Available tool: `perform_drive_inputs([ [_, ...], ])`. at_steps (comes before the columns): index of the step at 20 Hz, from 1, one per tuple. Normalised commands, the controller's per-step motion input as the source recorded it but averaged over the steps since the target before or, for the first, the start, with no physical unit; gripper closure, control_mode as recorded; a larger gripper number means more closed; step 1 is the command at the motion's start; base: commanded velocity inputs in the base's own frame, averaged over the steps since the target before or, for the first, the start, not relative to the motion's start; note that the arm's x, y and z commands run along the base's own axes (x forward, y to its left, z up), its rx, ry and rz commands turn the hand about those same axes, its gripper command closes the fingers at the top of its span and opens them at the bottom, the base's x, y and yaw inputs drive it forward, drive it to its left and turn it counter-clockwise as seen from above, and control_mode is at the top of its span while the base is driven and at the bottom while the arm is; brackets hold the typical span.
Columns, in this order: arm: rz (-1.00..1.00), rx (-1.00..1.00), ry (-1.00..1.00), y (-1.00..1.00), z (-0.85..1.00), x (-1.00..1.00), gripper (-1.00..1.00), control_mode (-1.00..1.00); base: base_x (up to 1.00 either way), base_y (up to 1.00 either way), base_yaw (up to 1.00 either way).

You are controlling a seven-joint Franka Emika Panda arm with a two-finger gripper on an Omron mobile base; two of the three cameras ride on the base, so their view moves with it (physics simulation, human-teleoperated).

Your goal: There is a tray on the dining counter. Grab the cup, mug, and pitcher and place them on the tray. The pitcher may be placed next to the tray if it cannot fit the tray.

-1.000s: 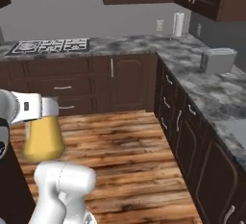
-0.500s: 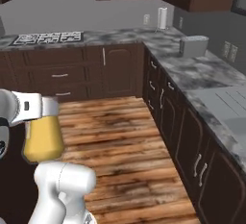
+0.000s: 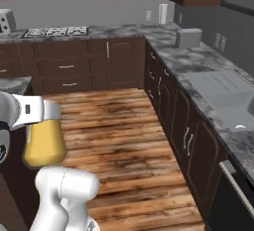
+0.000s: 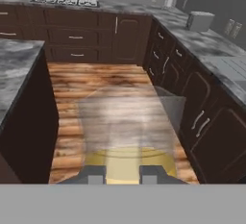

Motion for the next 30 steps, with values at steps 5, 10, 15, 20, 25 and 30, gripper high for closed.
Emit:
perform_drive_inputs([
  [5,0.00,0.00,0.00,0.00,0.00,0.00,1.00,1.00,-1.00,-0.37,0.04],
  [10,0.00,0.00,0.00,0.00,0.00,0.00,1.00,1.00,-1.00,-0.12,0.01],
  [15,0.00,0.00,0.00,0.00,0.00,0.00,1.00,1.00,-1.00,0.02,0.00],
  [20,0.00,0.00,0.00,0.00,0.00,0.00,1.00,1.00,-0.75,0.66,0.09],
  [25,0.00,0.00,0.00,0.00,0.00,0.00,1.00,1.00,-0.03,0.72,0.66],
  [30,0.00,0.00,0.00,0.00,0.00,0.00,1.00,1.00,0.10,-0.17,0.72],
])
